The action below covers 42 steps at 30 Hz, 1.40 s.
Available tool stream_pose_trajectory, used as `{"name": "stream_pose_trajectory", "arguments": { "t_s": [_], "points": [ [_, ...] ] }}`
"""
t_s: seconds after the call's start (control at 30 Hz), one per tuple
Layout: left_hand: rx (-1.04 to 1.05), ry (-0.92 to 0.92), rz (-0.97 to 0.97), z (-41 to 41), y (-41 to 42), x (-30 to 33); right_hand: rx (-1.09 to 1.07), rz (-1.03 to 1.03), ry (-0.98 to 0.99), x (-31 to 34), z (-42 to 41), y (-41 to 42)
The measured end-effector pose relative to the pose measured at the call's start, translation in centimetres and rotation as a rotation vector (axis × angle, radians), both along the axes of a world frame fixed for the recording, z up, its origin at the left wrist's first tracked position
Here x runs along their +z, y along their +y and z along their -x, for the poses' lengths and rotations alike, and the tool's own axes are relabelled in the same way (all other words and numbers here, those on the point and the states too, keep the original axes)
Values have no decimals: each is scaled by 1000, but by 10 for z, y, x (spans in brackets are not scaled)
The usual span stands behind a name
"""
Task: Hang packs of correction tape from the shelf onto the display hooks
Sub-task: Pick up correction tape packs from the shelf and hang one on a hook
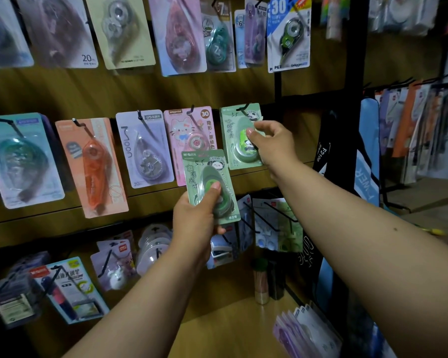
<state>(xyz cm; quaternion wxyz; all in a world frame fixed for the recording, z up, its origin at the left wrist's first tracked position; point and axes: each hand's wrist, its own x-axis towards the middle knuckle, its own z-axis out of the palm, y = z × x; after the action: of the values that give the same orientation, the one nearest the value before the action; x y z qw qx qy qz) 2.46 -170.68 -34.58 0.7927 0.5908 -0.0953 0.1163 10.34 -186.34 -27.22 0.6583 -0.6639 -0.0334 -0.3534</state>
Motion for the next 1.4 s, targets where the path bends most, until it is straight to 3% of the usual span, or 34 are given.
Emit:
{"name": "stream_pose_trajectory", "arguments": {
  "t_s": [0.47,0.63,0.8,1.0,1.4],
  "points": [
    [70,-74,-133,-2,-1,4,-9,128,90,-8,15,3],
    [80,-92,-177,0,-10,8,139,125,137,-31,60,13],
    [51,-138,-190,3,-23,11,276,63,54,-46,85,20],
    [-5,-205,-235,-2,-28,37,125,50,-46,-24,75,6],
    [7,-280,-327,-36,-40,68,56,158,-97,9,41,-12]
  ]
}}
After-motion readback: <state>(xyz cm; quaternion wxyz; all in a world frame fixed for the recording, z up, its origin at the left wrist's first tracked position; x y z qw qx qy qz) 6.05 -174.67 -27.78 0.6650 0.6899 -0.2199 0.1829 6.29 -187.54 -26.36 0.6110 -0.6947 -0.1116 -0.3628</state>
